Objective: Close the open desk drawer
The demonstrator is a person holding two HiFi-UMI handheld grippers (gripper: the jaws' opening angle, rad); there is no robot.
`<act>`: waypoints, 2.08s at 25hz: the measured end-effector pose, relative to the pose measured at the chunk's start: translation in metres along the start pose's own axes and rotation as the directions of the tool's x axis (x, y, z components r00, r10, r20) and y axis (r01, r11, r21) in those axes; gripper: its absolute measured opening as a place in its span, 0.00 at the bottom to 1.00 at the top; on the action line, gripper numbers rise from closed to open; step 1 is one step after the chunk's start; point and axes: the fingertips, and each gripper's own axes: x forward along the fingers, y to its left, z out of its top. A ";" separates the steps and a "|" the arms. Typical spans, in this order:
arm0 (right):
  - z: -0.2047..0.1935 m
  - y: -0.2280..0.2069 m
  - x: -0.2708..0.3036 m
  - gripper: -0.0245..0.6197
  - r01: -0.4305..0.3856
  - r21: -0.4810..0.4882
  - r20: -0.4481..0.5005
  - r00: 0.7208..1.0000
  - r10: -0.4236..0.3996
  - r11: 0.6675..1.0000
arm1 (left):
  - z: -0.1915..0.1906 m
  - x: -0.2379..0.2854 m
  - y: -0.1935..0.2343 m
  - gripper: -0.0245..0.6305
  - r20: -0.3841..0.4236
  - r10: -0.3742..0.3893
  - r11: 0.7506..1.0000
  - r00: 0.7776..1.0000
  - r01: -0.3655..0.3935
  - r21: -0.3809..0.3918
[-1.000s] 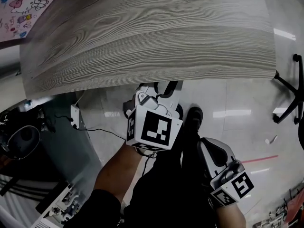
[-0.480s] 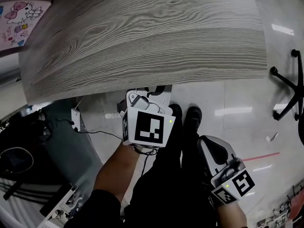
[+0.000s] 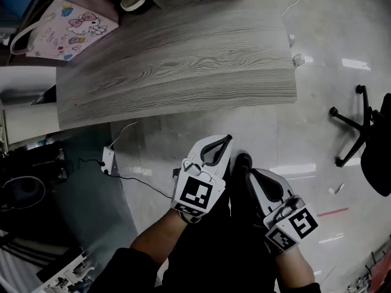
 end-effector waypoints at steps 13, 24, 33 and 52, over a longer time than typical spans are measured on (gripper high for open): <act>0.086 0.153 -0.072 0.06 -0.092 -0.222 0.011 0.995 0.097 0.971 | 0.167 -0.208 -0.049 0.05 0.335 0.047 0.991 0.941 -0.001 -0.137; 0.046 0.301 -0.102 0.06 -0.142 -0.295 0.032 0.987 0.158 0.945 | 0.139 -0.374 -0.083 0.05 0.460 0.095 0.984 0.883 -0.014 -0.177; -0.025 0.414 -0.142 0.06 -0.136 -0.402 0.060 0.983 0.175 0.906 | 0.093 -0.504 -0.124 0.05 0.562 0.124 0.990 0.818 -0.065 -0.124; -0.013 0.464 -0.231 0.05 -0.134 -0.605 0.126 0.957 0.260 0.785 | 0.106 -0.547 -0.185 0.05 0.568 0.164 0.986 0.807 -0.120 -0.116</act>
